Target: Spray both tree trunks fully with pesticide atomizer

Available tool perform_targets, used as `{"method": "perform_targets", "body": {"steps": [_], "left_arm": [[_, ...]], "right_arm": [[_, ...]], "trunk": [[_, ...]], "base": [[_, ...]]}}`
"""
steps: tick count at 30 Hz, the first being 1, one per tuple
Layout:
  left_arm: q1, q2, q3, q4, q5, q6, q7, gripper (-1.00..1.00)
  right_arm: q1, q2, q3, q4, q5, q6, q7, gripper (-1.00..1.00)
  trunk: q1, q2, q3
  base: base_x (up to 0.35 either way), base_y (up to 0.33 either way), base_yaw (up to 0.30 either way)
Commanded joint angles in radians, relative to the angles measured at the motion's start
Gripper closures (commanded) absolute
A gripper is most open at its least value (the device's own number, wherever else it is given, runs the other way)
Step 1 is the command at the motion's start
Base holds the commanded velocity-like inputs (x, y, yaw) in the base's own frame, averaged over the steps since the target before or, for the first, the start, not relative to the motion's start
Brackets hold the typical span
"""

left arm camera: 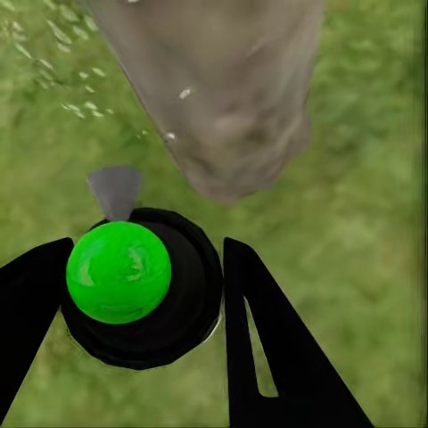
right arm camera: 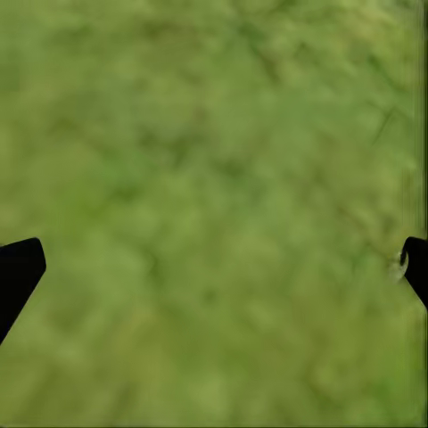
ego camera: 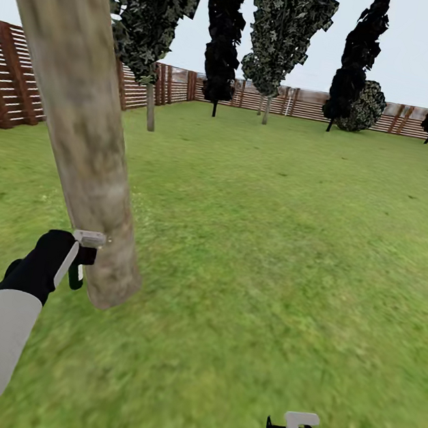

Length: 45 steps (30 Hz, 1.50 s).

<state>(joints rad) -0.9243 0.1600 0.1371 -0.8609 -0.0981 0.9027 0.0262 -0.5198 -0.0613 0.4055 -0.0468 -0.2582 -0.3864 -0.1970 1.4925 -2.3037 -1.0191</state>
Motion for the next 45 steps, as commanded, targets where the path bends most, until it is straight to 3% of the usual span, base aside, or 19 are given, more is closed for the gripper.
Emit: {"method": "perform_targets", "body": {"steps": [1,13,32,34,36,38,40,42,45], "left_arm": [[-0.001,0.000,0.002,-0.001,-0.009,0.004,-0.005,1.00],[-0.001,0.004,0.002,-0.001,-0.010,0.004,-0.005,1.00],[0.000,0.007,0.003,-0.001,-0.011,0.005,-0.005,1.00],[0.003,0.038,0.003,0.000,-0.011,0.004,-0.005,1.00],[0.046,0.105,0.004,0.002,-0.007,0.002,-0.006,1.00],[0.062,0.117,0.002,0.009,-0.004,-0.002,-0.006,1.00],[0.066,0.107,-0.001,0.011,0.002,-0.002,-0.007,1.00],[0.067,0.050,0.000,0.007,0.002,-0.004,-0.005,1.00],[0.067,0.019,0.004,0.002,0.001,-0.004,-0.005,1.00]], "right_arm": [[0.000,0.000,0.009,-0.001,-0.008,-0.002,-0.002,-1.00],[0.000,0.001,0.009,-0.001,-0.008,-0.002,-0.002,-1.00],[0.000,0.002,0.009,-0.001,-0.008,-0.002,-0.002,-1.00],[0.000,0.002,0.009,-0.001,-0.008,-0.002,-0.002,-1.00],[0.000,0.003,0.009,-0.001,-0.007,-0.002,-0.002,-1.00],[0.000,0.003,0.009,-0.001,-0.007,-0.002,-0.002,-1.00],[0.000,0.003,0.009,-0.001,-0.007,-0.002,-0.002,-1.00],[0.000,0.003,0.010,-0.001,-0.007,-0.002,-0.002,-1.00],[0.000,0.003,0.009,-0.001,-0.007,-0.002,-0.002,-1.00]], "trunk": [[0.000,0.000,-0.001],[0.000,0.000,-0.001],[0.000,0.000,-0.001],[0.000,0.000,-0.001],[0.000,0.000,-0.001],[0.000,0.000,-0.001],[0.000,0.000,-0.001],[0.000,0.000,-0.001],[0.000,0.000,-0.001]], "base": [[0.205,-0.207,0.000],[0.037,-0.263,0.006],[0.091,-0.262,0.157],[0.005,-0.268,0.273],[0.026,-0.269,0.277],[0.102,-0.269,0.277],[0.143,-0.264,0.277],[0.186,-0.237,0.277],[0.224,-0.204,0.277]]}}
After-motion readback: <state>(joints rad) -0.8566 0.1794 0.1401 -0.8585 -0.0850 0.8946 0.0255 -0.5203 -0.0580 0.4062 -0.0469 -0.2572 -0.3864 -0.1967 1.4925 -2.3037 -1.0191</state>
